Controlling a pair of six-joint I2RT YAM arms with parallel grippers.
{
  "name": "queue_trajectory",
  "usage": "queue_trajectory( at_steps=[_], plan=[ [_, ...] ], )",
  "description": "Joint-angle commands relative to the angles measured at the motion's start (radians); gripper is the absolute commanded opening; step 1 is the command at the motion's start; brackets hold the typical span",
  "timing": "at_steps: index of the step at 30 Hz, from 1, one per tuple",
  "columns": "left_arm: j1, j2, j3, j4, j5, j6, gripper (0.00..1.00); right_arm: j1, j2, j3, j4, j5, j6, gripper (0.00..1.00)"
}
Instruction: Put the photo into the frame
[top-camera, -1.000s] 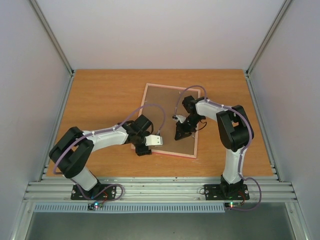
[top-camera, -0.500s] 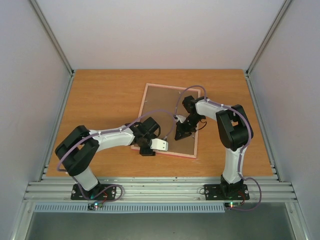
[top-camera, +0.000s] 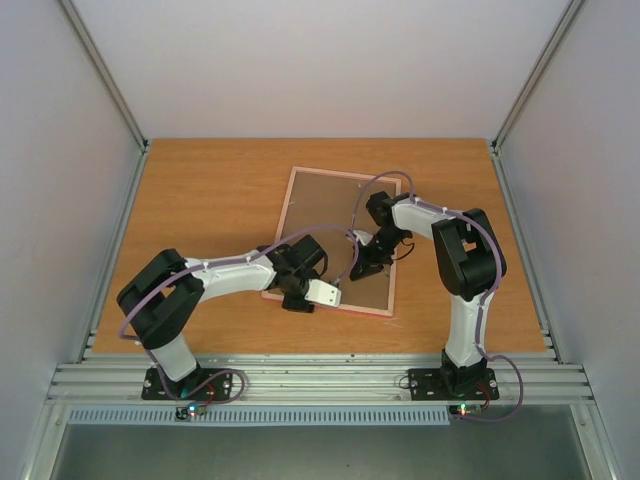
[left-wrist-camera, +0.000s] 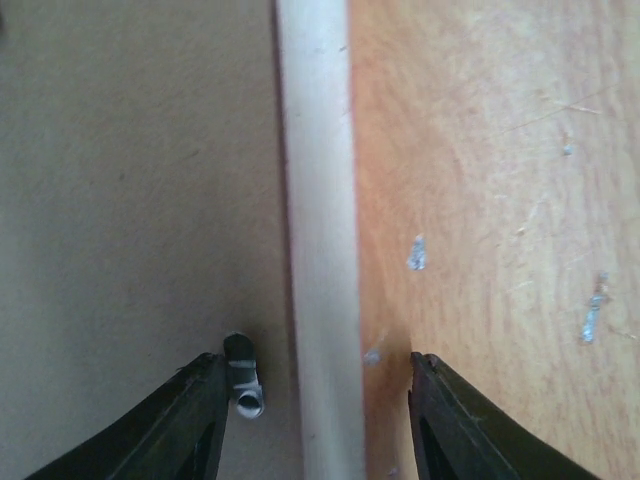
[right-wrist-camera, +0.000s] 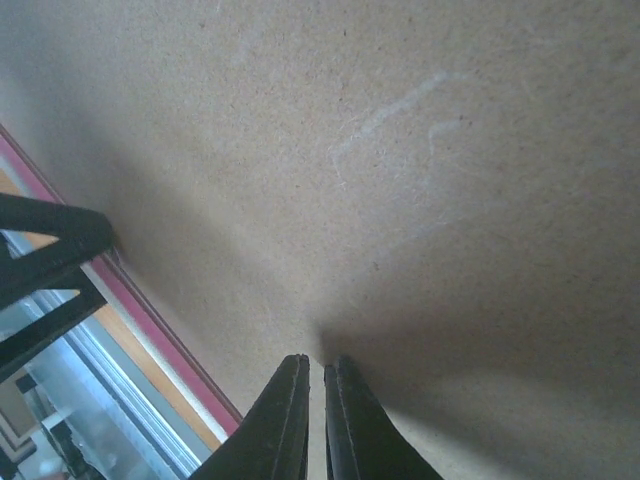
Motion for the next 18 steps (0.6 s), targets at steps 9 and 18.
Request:
queue_trajectory(
  at_steps=[9,18],
  plan=[
    [-0.039,0.048,-0.055,-0.054,0.001,0.137,0.45,-0.017,0.039,-0.013,0.002,0.085,-0.018,0.07],
    [-0.012,-0.052,-0.058,-0.029,0.029,0.037,0.51,-0.018,0.031,-0.024,0.008,0.073,-0.019,0.07]
  ],
)
